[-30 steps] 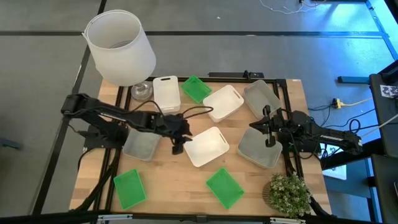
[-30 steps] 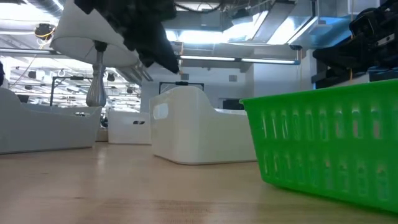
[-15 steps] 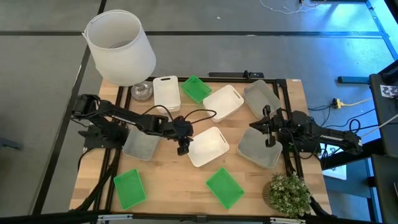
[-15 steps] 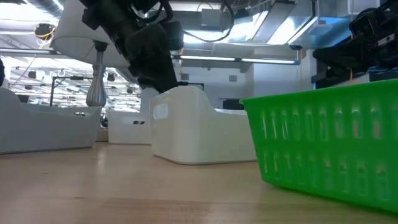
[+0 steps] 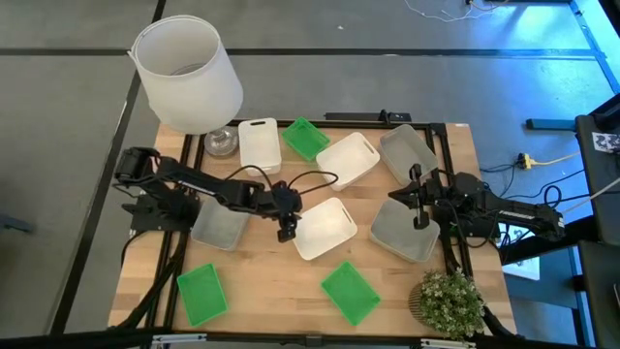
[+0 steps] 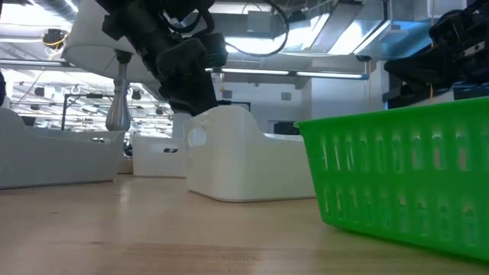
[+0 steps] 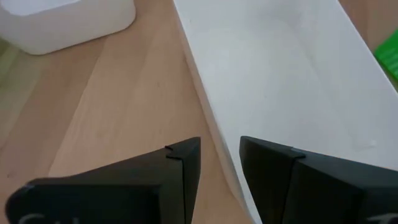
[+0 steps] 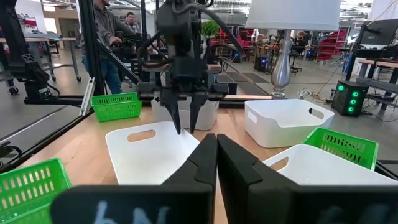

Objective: Stack baskets by color
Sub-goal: Stack the bottom white bin on the left white bin

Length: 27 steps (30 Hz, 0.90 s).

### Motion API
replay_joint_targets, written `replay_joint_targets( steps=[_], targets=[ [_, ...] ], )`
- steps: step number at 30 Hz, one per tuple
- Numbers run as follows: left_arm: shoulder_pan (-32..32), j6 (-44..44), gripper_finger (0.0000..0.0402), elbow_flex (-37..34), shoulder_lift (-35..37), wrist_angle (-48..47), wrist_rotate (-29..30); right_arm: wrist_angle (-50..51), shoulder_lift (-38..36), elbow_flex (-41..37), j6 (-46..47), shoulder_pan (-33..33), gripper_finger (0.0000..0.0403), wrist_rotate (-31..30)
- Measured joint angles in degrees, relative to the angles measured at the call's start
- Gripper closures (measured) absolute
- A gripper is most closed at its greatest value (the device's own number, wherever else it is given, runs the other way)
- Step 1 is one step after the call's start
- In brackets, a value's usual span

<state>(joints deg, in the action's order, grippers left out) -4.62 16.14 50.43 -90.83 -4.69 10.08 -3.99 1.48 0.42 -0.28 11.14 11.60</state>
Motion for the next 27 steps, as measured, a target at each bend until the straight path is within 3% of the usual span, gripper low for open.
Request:
replay_joint_targets(
  steps=[11, 15, 20, 27],
  targets=[
    [0.0, 0.4, 0.0302, 0.1, -5.8, 2.3, -0.2, 0.0, 0.0, 0.0, 0.0, 0.0, 0.0389, 0.0],
    [0.0, 0.0, 0.0328, -0.1, -6.2, 1.2, 1.2, 0.0, 0.0, 0.0, 0.0, 0.0, 0.0389, 0.0],
    [0.0, 0.3, 0.0393, -0.1, -6.1, 1.5, 2.4, 0.0, 0.0, 0.0, 0.0, 0.0, 0.0389, 0.0],
    [0.0, 3.0, 0.0401, -0.1, -4.6, 1.1, 2.9, 0.0, 0.0, 0.0, 0.0, 0.0, 0.0389, 0.0]
  ],
)
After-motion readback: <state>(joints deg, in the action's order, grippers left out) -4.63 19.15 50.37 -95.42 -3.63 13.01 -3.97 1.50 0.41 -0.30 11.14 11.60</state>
